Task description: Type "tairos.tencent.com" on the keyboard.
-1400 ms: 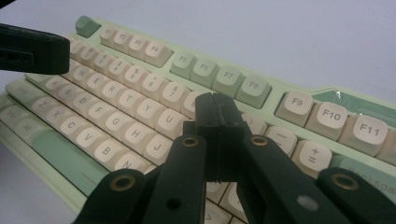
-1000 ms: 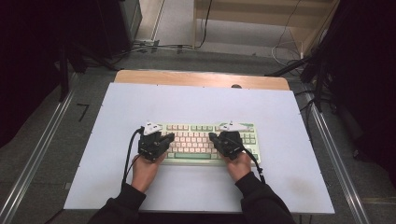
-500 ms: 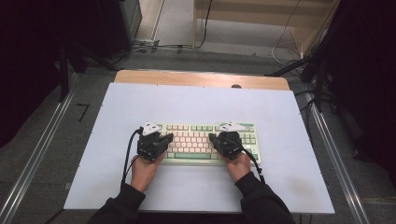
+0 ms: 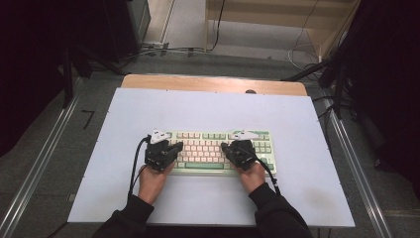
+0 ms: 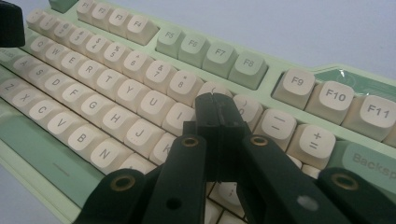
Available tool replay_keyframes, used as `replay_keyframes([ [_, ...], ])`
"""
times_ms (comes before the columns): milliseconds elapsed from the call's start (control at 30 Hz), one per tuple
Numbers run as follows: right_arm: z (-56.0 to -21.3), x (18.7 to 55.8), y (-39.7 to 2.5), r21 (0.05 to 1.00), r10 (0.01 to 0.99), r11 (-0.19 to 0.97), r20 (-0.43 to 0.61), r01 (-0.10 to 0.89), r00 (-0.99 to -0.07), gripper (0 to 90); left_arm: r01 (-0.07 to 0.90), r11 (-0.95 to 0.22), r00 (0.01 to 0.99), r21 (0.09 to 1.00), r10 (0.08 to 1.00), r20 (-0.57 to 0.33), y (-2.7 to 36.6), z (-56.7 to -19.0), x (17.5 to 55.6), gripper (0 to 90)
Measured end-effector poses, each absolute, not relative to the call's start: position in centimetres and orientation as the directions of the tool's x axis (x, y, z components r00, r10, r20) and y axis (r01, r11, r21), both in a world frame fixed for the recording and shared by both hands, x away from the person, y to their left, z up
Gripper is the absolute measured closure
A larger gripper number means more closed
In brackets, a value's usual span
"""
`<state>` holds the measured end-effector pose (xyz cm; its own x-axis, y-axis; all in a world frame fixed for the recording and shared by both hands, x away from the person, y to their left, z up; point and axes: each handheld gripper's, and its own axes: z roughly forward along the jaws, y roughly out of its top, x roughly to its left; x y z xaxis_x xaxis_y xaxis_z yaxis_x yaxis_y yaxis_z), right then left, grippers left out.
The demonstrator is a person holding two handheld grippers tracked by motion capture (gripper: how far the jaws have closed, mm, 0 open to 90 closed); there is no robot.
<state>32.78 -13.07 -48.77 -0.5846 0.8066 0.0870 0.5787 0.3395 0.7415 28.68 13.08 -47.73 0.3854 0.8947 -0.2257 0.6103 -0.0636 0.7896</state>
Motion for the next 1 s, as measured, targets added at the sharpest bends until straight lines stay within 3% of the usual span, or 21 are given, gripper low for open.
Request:
replay_keyframes([
  [1000,-47.4,32.4,-13.5,0.774,0.802,0.301,0.111,0.557,-0.587,88.0,0.616,-0.073,0.395,0.785,0.890,-0.227,12.8,-47.9,28.4,90.0],
])
